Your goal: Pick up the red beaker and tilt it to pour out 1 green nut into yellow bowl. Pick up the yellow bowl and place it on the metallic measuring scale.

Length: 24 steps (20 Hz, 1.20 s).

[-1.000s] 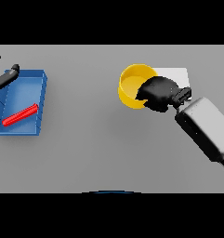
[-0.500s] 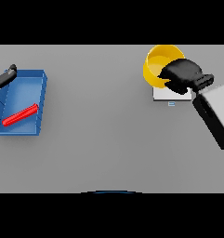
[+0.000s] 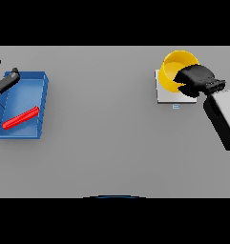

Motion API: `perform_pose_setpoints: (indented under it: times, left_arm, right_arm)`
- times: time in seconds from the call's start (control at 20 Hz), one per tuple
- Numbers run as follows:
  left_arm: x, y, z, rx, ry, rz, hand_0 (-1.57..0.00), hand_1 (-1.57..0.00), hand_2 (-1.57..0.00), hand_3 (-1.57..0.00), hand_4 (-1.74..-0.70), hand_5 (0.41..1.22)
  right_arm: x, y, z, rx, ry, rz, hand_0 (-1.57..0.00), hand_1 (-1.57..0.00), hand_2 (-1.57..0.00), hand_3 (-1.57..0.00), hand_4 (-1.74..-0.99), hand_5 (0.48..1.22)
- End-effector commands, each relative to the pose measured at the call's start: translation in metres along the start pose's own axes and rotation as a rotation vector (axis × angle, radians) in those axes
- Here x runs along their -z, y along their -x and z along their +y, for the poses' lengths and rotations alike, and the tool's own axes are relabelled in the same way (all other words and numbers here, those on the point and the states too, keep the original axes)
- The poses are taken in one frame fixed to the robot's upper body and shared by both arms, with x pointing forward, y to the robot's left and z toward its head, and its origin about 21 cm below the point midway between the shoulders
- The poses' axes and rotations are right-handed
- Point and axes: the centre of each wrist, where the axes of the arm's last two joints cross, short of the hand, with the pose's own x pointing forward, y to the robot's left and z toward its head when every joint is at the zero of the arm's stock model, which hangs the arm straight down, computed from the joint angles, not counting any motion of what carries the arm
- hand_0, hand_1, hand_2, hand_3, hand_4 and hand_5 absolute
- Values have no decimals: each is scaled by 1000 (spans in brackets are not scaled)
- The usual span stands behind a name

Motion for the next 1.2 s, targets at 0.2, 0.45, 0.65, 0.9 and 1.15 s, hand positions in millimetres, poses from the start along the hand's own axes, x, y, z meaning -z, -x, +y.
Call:
perform_pose_setpoints:
  times: [0.2,0.45,0.65,0.9,1.15]
  left_arm:
    - [0,-1,-2,-2,10,5,1,1,1,1,-849,799]
    - [1,-3,4,4,13,4,1,1,1,1,-838,779]
    - [1,-5,1,0,20,-5,1,1,1,1,-834,771]
    - [3,0,-1,-3,27,-1,1,1,1,1,-831,754]
    - [0,-1,0,-6,19,4,1,1,1,1,-835,755]
  right_arm:
    - [6,1,7,12,-19,19,-1571,-1571,-1382,-1402,-1741,1221]
    - [5,4,11,33,-33,19,-1565,-1496,-1437,-1249,-1741,1221]
    - [6,6,10,73,-44,49,-1147,-958,-848,-688,-1559,1014]
    - [7,8,4,114,-70,47,-387,-380,-300,-258,-1476,847]
    - [7,6,2,78,-101,61,-126,-124,-98,-84,-1409,804]
